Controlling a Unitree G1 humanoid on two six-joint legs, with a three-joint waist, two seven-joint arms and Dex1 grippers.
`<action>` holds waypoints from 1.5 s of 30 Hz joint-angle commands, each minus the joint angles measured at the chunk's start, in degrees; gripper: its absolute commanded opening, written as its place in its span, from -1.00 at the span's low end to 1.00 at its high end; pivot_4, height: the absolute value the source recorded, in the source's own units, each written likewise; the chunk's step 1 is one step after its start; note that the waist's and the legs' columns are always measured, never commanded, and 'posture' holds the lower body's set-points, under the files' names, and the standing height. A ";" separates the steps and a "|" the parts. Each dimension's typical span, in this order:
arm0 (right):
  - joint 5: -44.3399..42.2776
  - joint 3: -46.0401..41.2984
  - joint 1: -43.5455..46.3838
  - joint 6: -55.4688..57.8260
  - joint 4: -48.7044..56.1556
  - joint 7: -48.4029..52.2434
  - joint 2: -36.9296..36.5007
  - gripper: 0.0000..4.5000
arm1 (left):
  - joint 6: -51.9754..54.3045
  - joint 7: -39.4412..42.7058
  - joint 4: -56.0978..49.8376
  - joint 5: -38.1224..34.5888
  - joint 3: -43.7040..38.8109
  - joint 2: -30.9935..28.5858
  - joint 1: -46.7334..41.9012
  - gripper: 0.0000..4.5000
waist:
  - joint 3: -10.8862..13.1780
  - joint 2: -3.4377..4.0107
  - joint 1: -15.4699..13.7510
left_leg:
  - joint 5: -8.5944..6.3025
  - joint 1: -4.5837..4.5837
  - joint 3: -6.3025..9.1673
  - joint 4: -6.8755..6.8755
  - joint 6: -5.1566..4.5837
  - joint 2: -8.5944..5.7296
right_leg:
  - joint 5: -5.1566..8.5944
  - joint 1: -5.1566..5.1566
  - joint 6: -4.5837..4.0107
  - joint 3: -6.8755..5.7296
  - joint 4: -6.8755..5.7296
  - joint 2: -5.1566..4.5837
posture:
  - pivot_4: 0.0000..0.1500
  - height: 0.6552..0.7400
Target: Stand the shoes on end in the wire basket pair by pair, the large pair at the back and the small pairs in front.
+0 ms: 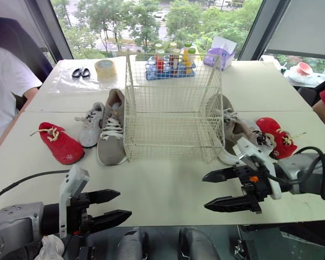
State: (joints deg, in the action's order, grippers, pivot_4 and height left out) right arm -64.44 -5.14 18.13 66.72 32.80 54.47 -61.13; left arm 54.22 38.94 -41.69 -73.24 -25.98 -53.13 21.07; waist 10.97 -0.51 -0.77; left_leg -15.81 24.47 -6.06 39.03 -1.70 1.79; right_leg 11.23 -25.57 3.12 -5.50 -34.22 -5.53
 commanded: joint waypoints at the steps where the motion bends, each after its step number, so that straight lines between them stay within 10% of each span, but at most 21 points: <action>1: -0.75 -0.09 0.98 -0.12 0.45 0.20 0.08 0.99 | -1.32 -0.40 -1.35 -0.28 0.19 0.73 -0.37 1.00 | 0.00 0.00 -0.03 | 0.00 0.00 0.00 0.00 0.00 0.00 | 0.00 0.00 0.00 0.00 0.00 0.00 | 1.00 1.00; 23: 7.09 -0.10 -1.50 -5.27 -0.41 3.85 -2.80 0.99 | -2.56 -2.65 0.55 1.34 3.66 2.69 -3.97 1.00 | -0.01 0.00 0.00 | 0.02 -0.01 -0.01 0.02 -0.02 -0.01 | 0.00 0.05 0.01 -0.01 -0.02 0.05 | 1.00 1.00; 30: 0.73 -4.78 13.54 -2.49 -8.51 10.89 -7.91 0.99 | -3.15 7.87 6.04 3.98 -1.61 -5.65 -11.18 1.00 | 0.01 0.03 0.02 | 0.03 -0.02 -0.01 0.08 0.01 0.01 | -0.02 0.01 -0.02 -0.01 -0.06 0.19 | 1.00 1.00; 45: 36.89 26.52 38.86 -20.95 -25.45 26.06 -0.11 0.99 | -2.14 3.19 3.97 -8.96 -3.19 -10.41 -28.30 1.00 | 0.03 0.04 0.37 | 0.39 0.13 -0.23 0.01 0.31 0.01 | -0.05 -0.21 0.08 0.06 -0.20 0.20 | 1.00 1.00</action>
State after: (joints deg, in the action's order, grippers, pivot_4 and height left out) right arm -30.41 20.61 54.82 47.43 7.84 78.64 -61.11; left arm 53.00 43.23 -36.82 -81.22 -29.38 -63.94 -6.81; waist 11.00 -0.47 -0.40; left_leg -15.41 24.60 -6.30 39.05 -1.37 1.80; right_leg 11.17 -25.79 3.22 -5.44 -34.45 -5.32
